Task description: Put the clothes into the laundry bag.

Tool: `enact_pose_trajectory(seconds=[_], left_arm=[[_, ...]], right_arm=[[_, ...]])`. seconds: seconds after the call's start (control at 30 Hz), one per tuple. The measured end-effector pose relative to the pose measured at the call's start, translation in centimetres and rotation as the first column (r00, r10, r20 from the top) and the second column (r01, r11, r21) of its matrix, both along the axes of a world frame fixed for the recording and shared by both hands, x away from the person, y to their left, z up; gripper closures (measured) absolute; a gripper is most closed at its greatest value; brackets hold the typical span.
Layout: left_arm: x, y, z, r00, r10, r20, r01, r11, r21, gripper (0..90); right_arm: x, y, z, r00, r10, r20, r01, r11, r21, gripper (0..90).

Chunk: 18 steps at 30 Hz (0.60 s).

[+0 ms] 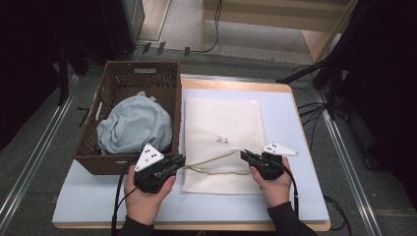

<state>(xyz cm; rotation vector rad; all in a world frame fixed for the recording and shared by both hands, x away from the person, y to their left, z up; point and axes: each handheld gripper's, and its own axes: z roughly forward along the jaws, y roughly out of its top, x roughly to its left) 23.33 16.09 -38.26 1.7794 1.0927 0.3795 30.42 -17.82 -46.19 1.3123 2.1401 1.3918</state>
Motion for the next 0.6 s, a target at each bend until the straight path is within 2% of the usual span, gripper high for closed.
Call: enact_pose_trajectory(seconds=[0.6], left_arm=[[2.8, 3.0, 0.9, 0.9968, 0.079, -0.003, -0.079, 0.9967, -0.017, 80.9]], right_arm=[[0.0, -0.1, -0.1, 1.0000, 0.000, -0.001, 0.000, 1.000, -0.003, 84.9]])
